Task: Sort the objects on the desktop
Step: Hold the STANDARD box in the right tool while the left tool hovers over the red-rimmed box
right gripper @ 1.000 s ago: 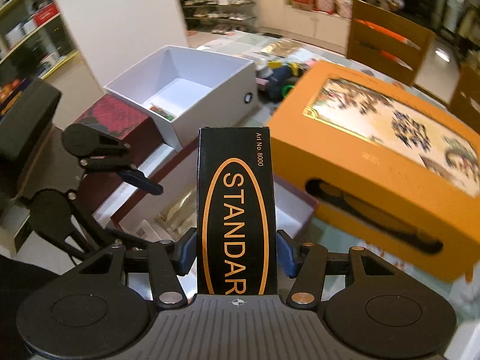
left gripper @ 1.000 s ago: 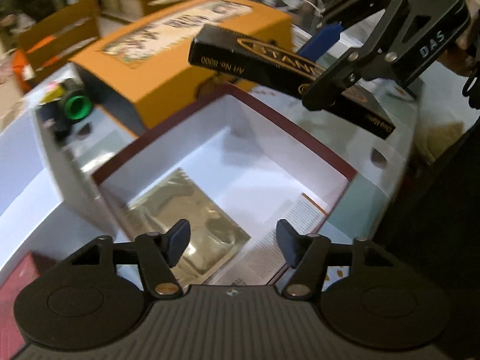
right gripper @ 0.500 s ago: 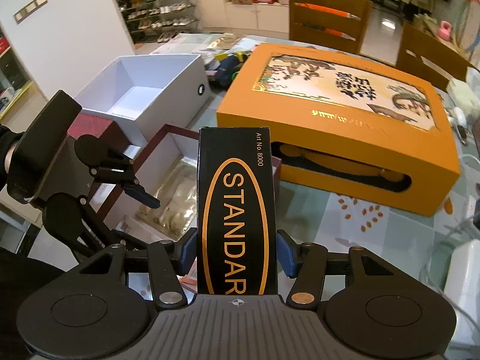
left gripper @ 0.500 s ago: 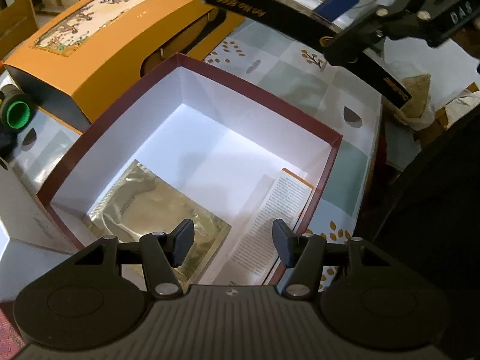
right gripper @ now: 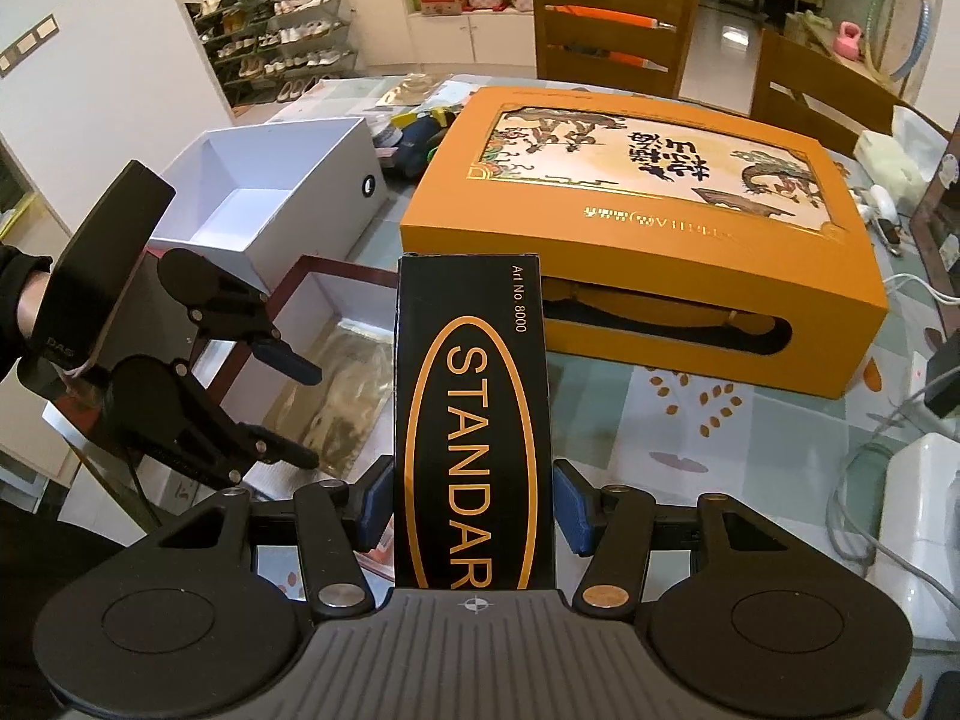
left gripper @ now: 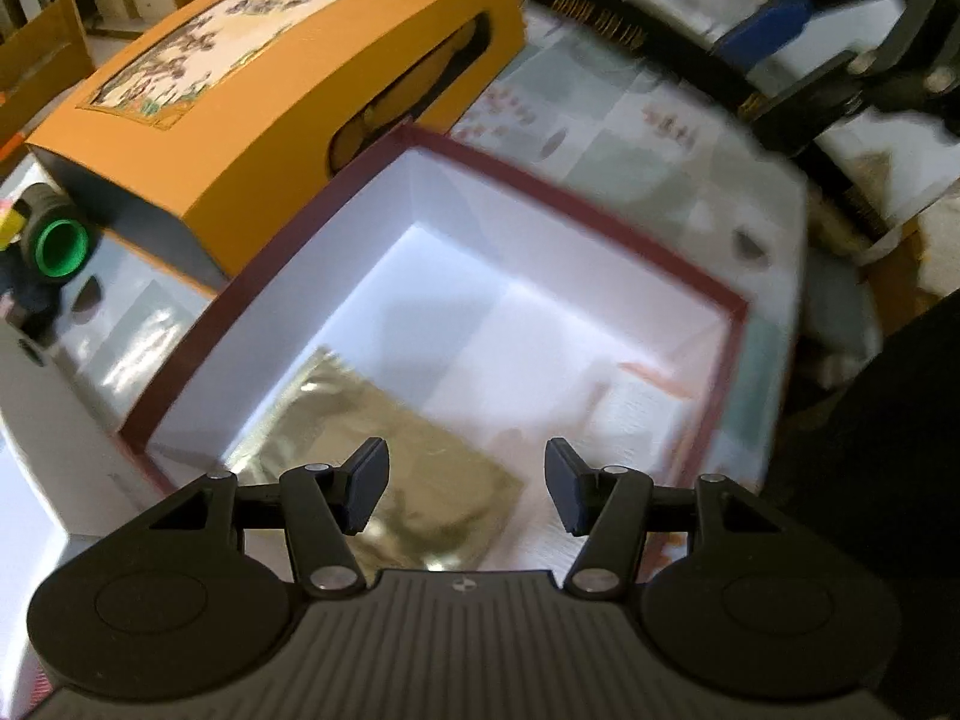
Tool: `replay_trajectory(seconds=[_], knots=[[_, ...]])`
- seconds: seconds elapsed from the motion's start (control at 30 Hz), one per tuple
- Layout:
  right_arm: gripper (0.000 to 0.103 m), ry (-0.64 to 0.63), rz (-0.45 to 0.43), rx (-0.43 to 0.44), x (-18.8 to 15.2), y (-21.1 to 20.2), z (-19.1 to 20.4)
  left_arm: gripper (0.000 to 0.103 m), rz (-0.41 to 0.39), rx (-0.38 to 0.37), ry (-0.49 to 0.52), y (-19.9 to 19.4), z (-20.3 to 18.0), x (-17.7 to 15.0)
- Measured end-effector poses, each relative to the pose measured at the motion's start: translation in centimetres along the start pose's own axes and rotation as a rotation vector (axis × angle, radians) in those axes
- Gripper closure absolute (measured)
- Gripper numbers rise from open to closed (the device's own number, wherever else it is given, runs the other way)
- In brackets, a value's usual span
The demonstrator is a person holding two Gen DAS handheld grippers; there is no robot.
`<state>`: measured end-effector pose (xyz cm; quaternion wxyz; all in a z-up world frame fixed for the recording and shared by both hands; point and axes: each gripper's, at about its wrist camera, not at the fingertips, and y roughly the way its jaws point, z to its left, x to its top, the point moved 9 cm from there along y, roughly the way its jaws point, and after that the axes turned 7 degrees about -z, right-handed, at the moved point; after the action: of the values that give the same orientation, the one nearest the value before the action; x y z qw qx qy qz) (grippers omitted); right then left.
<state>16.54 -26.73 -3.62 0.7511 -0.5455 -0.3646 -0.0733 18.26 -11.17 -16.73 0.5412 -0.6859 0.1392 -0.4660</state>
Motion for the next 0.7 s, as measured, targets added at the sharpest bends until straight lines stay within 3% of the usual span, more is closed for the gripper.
replay_trajectory(seconds=[0.13, 0.3, 0.53, 0.7], knots=[[0.046, 0.010, -0.005, -0.010, 0.0, -0.1, -0.1, 0.042, 0.040, 0.034, 0.050, 1.0, 0.2, -1.0], [0.046, 0.019, -0.006, -0.020, 0.1, -0.1, -0.2, 0.042, -0.010, -0.003, -0.012, 0.2, 0.9, -0.4], [0.045, 0.025, -0.001, -0.028, 0.1, 0.3, -0.3, 0.042, -0.045, -0.011, -0.011, -0.7, 0.9, 0.4], [0.045, 0.027, 0.000, -0.031, 0.3, 0.7, -0.3, 0.036, -0.071, -0.019, -0.030, -1.4, 0.5, 0.7]])
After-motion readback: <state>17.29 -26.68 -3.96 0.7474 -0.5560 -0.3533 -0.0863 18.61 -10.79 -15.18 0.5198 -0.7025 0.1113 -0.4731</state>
